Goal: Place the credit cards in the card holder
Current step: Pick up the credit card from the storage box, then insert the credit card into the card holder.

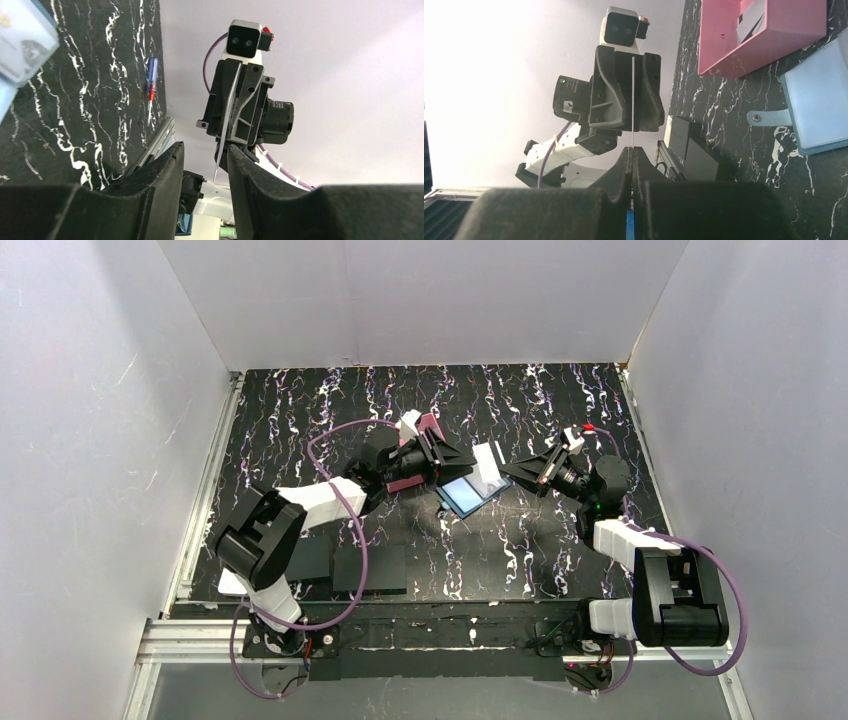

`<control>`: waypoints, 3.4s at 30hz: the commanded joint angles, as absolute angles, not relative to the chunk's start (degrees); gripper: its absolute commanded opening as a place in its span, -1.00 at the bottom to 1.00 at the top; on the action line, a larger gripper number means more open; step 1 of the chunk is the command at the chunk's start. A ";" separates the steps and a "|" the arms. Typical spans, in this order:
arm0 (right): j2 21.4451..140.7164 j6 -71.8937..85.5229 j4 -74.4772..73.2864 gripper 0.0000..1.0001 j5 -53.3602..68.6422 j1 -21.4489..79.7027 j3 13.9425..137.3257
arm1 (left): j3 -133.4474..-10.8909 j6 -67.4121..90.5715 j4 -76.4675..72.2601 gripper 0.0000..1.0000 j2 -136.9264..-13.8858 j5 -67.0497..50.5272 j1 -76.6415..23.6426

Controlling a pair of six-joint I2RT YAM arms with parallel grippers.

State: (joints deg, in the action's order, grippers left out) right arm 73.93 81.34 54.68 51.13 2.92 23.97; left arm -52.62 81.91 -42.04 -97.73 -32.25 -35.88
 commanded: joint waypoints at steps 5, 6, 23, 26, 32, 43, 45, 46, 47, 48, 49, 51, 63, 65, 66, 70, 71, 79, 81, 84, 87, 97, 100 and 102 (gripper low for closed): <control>73.17 84.17 61.38 -0.97 51.18 2.99 22.94 | -54.71 82.27 -51.24 -0.05 -98.35 -30.40 -38.64; 73.25 84.22 61.47 -0.97 51.21 3.00 22.86 | -54.53 82.19 -51.24 -0.06 -98.34 -29.95 -38.91; 74.42 34.56 0.28 0.16 36.05 4.22 44.15 | -50.24 70.31 -42.61 -1.00 -96.10 -25.45 -39.22; 80.90 31.19 0.76 0.29 33.62 4.31 48.65 | -47.43 65.96 -36.36 -1.00 -93.30 -24.43 -39.35; 97.07 29.84 4.71 0.35 32.17 5.42 57.30 | -46.62 64.21 -31.47 -1.00 -94.46 -24.40 -39.28; 99.81 15.18 -2.29 -0.09 4.05 19.59 53.09 | -46.83 63.24 -30.81 -1.00 -100.68 -24.07 -38.15; 97.39 15.67 -1.85 -0.21 3.99 20.30 48.77 | -46.76 62.04 -29.97 -1.00 -100.60 -23.55 -38.13; 96.91 15.85 -1.78 -0.25 4.59 20.28 47.93 | -46.76 61.86 -29.89 -1.00 -100.68 -23.33 -38.14; 96.49 16.02 -1.78 -0.28 5.24 20.30 47.38 | -46.94 61.59 -29.72 -1.00 -100.84 -23.19 -38.04; 96.14 16.19 -1.90 -0.30 5.80 20.30 46.96 | -47.29 61.24 -29.57 -1.00 -101.35 -23.35 -38.01; 95.70 16.37 -1.98 -0.31 6.23 20.30 46.60 | -47.75 61.15 -29.33 -1.00 -101.95 -23.73 -37.98; 94.84 16.88 -2.00 -0.32 6.48 20.24 46.20 | -48.47 61.66 -29.27 -1.00 -103.24 -24.07 -37.65; 99.09 14.62 -3.15 -0.43 15.15 17.06 49.28 | -55.26 55.96 -25.25 -1.00 -108.31 -30.04 -35.77; 99.44 14.46 -3.25 -0.44 15.75 16.97 49.46 | -56.64 54.67 -24.20 -1.00 -108.95 -31.29 -35.66; 99.49 14.38 -3.30 -0.44 16.00 16.96 49.55 | -57.61 54.57 -23.20 -1.00 -109.77 -32.49 -35.45; 100.15 14.02 -3.49 -0.44 16.80 16.87 50.17 | -59.26 55.66 -22.23 -1.00 -111.52 -35.46 -34.96; 100.31 13.94 -3.63 -0.45 16.93 16.87 50.37 | -59.25 55.59 -22.08 -1.00 -111.60 -35.63 -34.93; 100.24 13.63 -3.78 -0.46 17.08 16.71 50.29 | -58.37 55.83 -19.14 -1.00 -110.32 -33.62 -34.28; 100.20 13.62 -3.74 -0.46 17.13 16.70 50.27 | -58.77 56.01 -18.57 -1.00 -110.58 -34.16 -34.19; 100.36 13.62 -3.61 -0.46 17.28 16.70 50.26 | -59.13 56.27 -18.29 -1.00 -110.91 -34.34 -34.19; 100.46 13.62 -3.47 -0.46 17.39 16.70 50.27 | -59.40 56.25 -17.71 -1.00 -111.06 -34.13 -34.19; 100.88 13.67 -3.26 -0.47 18.45 16.70 50.23 | -63.17 55.68 -17.36 -1.00 -114.52 -34.60 -34.11; 100.84 13.71 -3.34 -0.47 18.69 16.70 50.27 | -64.01 55.71 -17.32 -1.00 -114.84 -33.23 -34.10; 100.75 13.71 -3.34 -0.47 18.73 16.65 50.23 | -64.30 55.57 -17.33 -1.00 -114.88 -32.02 -34.10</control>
